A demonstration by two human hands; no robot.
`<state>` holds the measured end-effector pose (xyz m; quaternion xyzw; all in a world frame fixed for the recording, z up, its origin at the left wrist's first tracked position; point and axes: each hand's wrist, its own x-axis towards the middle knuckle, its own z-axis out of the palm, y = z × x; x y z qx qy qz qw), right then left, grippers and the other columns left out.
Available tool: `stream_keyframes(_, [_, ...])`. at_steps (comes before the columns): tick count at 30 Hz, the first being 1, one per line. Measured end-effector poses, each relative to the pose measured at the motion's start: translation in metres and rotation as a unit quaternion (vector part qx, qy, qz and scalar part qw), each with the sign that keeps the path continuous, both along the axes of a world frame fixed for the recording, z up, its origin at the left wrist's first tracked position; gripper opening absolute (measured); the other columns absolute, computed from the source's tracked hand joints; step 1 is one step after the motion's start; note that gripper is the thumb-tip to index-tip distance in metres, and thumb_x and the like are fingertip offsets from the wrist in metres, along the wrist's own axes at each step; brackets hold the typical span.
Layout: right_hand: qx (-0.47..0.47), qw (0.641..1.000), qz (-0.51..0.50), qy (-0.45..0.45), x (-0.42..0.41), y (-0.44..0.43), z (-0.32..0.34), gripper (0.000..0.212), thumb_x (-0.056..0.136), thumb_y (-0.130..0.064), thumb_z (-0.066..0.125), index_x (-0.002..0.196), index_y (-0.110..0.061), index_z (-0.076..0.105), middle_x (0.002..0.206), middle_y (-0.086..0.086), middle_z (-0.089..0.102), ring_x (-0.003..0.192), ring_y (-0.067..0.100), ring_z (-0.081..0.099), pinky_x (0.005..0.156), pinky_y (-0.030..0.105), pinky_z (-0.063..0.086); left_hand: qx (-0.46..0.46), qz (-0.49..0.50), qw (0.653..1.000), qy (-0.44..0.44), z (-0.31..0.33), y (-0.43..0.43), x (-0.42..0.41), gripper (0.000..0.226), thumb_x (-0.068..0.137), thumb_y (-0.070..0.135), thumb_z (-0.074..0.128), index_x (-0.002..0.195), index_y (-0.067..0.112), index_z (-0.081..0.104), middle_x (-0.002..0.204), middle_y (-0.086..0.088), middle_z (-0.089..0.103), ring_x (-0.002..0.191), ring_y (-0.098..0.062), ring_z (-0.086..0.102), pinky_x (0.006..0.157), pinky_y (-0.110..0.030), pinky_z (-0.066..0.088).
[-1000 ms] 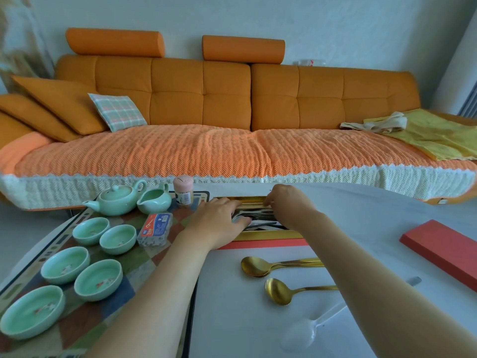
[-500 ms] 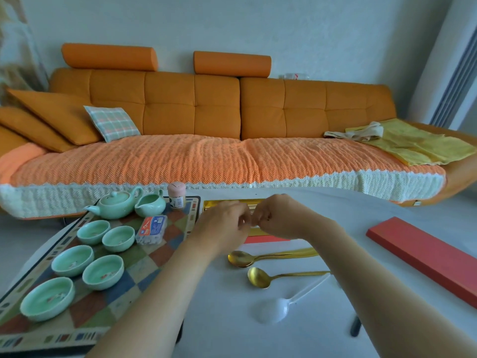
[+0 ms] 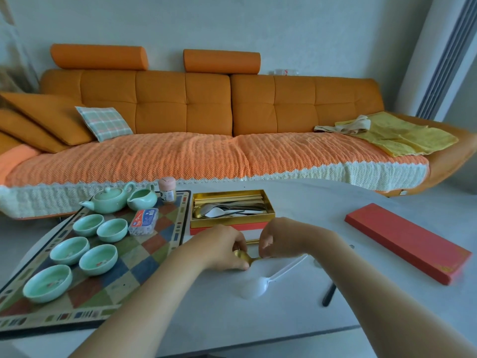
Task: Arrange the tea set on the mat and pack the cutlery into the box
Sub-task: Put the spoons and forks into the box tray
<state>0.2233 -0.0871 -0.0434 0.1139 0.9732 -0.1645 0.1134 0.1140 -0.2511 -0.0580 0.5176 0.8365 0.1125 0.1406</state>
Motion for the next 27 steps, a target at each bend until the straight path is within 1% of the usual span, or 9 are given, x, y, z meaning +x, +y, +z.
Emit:
stream_keyframes(3, [-0.016,1.000,-0.001,0.024,-0.002,0.001,-0.002,0.013,0.092,-0.030,0.058,0.094,-0.030,0.071,0.091,-0.017,0.063,0.083,0.001,0.056,0.069,0.017,0.042,0.055,0.041,0.997,-0.028,-0.001,0.002,-0.006,0.012,0.091,0.029,0.062,0.100,0.031,0.070,0.098,0.012,0.063,0.086,-0.005,0.058,0.073,-0.026,0.051])
stream_keyframes(6, [-0.079,0.993,-0.027,0.082,-0.008,0.003,0.002,0.019,0.094,-0.022,0.051,0.091,-0.021,0.069,0.084,-0.007,0.072,0.074,0.007,0.062,0.072,0.023,0.051,0.130,0.080,0.988,-0.032,0.009,0.003,-0.015,0.015,0.097,0.024,0.056,0.093,0.027,0.071,0.086,0.010,0.065,0.073,-0.008,0.060,0.059,-0.024,0.043])
stream_keyframes(9, [-0.116,0.983,-0.051,0.130,-0.016,0.006,0.007,0.024,0.097,-0.022,0.047,0.086,-0.020,0.068,0.075,-0.006,0.072,0.064,0.009,0.062,0.069,0.026,0.051,0.233,0.131,0.964,0.005,0.021,-0.003,-0.029,0.015,0.097,0.022,0.057,0.092,0.023,0.071,0.081,0.012,0.065,0.070,-0.005,0.059,0.058,-0.017,0.038])
stream_keyframes(12, [-0.108,0.976,-0.059,0.182,-0.027,0.011,0.009,0.027,0.099,-0.020,0.046,0.090,-0.020,0.071,0.073,-0.005,0.065,0.062,0.009,0.053,0.063,0.025,0.044,0.348,0.148,0.924,0.054,0.026,-0.008,-0.046,0.012,0.095,0.016,0.060,0.091,0.017,0.071,0.092,0.006,0.064,0.095,0.015,0.045,0.069,-0.006,0.028])
stream_keyframes(14, [-0.087,0.969,-0.063,0.221,-0.036,0.014,0.009,0.026,0.100,-0.018,0.046,0.100,-0.021,0.072,0.073,-0.006,0.060,0.059,0.011,0.050,0.059,0.025,0.040,0.378,0.151,0.910,0.074,0.025,-0.009,-0.053,0.012,0.095,0.013,0.061,0.092,0.015,0.072,0.092,0.004,0.065,0.092,0.033,0.026,0.072,0.000,0.024])
stream_keyframes(15, [-0.076,0.965,-0.067,0.241,-0.041,0.015,0.008,0.026,0.101,-0.017,0.046,0.105,-0.022,0.070,0.075,-0.010,0.058,0.059,0.009,0.050,0.058,0.023,0.039,0.388,0.157,0.904,0.082,0.024,-0.009,-0.057,0.013,0.094,0.013,0.061,0.093,0.017,0.073,0.091,0.006,0.065,0.094,0.033,0.027,0.073,0.000,0.025])
stream_keyframes(19, [-0.042,0.951,-0.072,0.299,-0.065,0.017,-0.002,0.032,0.102,-0.012,0.046,0.123,-0.022,0.069,0.085,-0.006,0.055,0.072,0.010,0.051,0.063,0.019,0.036,0.394,0.197,0.896,0.051,0.012,-0.009,-0.070,0.021,0.094,0.010,0.059,0.100,0.024,0.073,0.092,0.028,0.046,0.090,-0.008,0.059,0.079,-0.026,0.049])
stream_keyframes(23, [-0.038,0.954,-0.075,0.287,-0.085,0.017,-0.015,0.032,0.101,-0.009,0.049,0.119,-0.023,0.072,0.085,-0.010,0.053,0.078,0.009,0.049,0.064,0.012,0.032,0.325,0.180,0.927,0.053,-0.004,-0.010,-0.087,0.025,0.091,0.012,0.060,0.102,0.031,0.072,0.102,0.015,0.069,0.095,-0.008,0.064,0.083,-0.035,0.056])
stream_keyframes(27, [-0.045,0.966,-0.094,0.236,-0.097,0.017,-0.023,0.031,0.099,-0.010,0.052,0.110,-0.027,0.076,0.081,-0.018,0.058,0.068,0.007,0.053,0.057,0.012,0.040,0.255,0.134,0.955,0.069,-0.014,-0.013,-0.095,0.023,0.093,0.017,0.060,0.106,0.031,0.073,0.110,0.012,0.069,0.099,-0.009,0.062,0.084,-0.032,0.054])
